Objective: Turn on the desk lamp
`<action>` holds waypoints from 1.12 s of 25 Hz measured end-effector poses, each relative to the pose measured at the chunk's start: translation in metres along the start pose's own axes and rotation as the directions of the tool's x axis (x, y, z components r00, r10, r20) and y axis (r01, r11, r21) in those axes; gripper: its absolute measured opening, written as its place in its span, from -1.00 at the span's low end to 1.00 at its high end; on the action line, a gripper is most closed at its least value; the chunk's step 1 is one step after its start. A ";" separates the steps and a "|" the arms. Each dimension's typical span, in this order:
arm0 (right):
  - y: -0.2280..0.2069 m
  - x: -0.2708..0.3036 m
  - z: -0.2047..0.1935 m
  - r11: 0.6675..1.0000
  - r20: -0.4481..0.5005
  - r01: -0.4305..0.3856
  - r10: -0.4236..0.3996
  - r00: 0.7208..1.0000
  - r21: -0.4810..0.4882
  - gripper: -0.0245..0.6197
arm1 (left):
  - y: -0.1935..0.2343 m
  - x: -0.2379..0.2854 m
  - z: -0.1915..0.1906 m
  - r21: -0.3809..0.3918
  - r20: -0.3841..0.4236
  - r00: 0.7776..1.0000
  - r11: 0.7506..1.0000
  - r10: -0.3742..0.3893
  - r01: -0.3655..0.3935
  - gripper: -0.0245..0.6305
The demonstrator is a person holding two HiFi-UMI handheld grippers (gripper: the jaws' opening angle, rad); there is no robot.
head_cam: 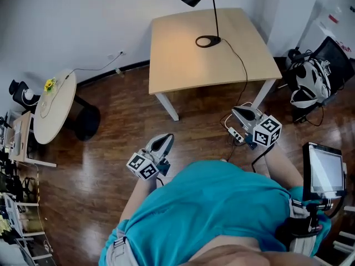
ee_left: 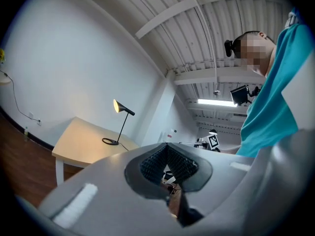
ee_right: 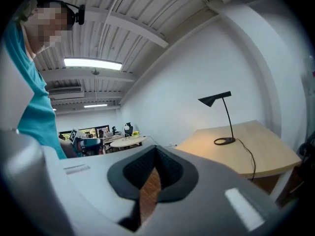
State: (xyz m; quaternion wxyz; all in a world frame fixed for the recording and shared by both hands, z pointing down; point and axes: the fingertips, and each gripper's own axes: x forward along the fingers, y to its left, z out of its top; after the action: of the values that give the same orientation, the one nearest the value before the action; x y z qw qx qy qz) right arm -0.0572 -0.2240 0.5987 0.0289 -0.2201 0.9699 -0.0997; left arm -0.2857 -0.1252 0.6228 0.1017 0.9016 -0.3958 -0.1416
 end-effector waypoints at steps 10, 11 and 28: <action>0.181 0.006 -0.026 0.997 -0.062 0.081 -0.082 0.995 -0.004 -0.92 | -0.025 -0.172 0.006 -0.043 -0.032 0.998 0.997 -0.060 0.058 -0.63; 0.189 0.001 -0.022 0.995 -0.061 0.095 -0.095 0.994 -0.007 -0.92 | -0.031 -0.179 0.008 -0.047 -0.029 0.997 0.997 -0.067 0.065 -0.63; 0.212 -0.256 -0.006 0.999 -0.057 0.025 -0.028 0.998 -0.046 -0.92 | -0.288 -0.086 -0.035 -0.092 -0.009 0.997 0.992 -0.083 0.081 -0.63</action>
State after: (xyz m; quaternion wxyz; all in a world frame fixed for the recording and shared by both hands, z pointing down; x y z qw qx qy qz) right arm 0.0837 0.0753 0.5643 -0.0054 -0.2305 0.9694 -0.0843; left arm -0.1321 0.1328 0.5855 0.1397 0.9124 -0.3509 -0.1578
